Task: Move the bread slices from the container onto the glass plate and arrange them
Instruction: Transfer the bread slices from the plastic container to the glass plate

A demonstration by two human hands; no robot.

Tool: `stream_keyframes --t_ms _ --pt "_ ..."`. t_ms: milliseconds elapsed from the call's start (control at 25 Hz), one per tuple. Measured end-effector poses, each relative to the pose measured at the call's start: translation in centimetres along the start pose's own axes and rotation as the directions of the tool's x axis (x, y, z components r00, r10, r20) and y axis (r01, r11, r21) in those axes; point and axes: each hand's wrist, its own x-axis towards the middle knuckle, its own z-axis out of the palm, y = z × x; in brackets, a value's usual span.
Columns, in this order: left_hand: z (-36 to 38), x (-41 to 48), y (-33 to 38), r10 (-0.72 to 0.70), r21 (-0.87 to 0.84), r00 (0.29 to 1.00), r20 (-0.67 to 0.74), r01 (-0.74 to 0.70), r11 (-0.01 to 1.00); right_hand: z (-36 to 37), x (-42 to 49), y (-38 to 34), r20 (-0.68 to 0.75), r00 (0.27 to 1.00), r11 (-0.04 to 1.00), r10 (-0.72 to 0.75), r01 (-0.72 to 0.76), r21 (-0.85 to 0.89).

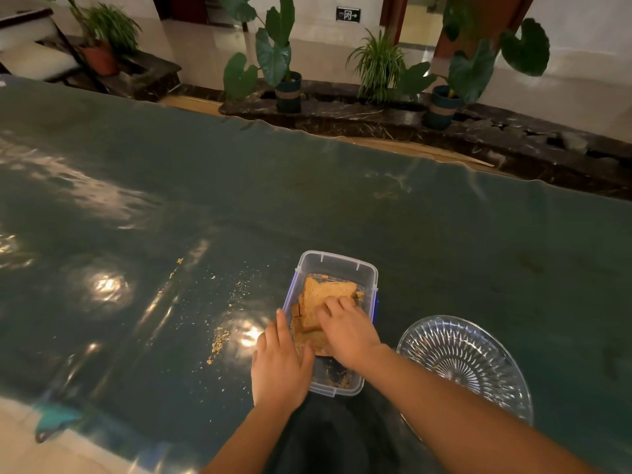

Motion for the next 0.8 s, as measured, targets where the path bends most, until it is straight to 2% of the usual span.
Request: stream_keyframes --t_ms 200,400,560,680,800 --pt "0.7 0.1 -0.4 0.043 0.136 0.999 -0.011 -0.041 0.99 0.6 0.9 0.9 -0.011 0.999 0.996 -0.05 0.049 -0.073" --pt "1.0 0.2 -0.6 0.054 0.163 0.998 0.029 -0.058 0.985 0.7 0.7 0.9 -0.063 0.991 0.985 -0.118 0.109 -0.134" --pt "1.1 0.2 -0.8 0.06 0.165 0.997 0.044 -0.067 0.984 0.6 0.6 1.1 -0.095 0.989 0.984 -0.111 0.097 -0.149" --pt "1.1 0.2 -0.8 0.064 0.159 0.997 0.04 -0.07 0.985 -0.7 0.8 1.7 -0.173 0.983 0.995 -0.064 0.05 -0.088" --pt "1.2 0.3 -0.7 0.054 0.158 0.998 0.041 -0.06 0.986 -3.3 0.8 2.5 -0.287 0.947 0.982 0.142 -0.099 0.16"
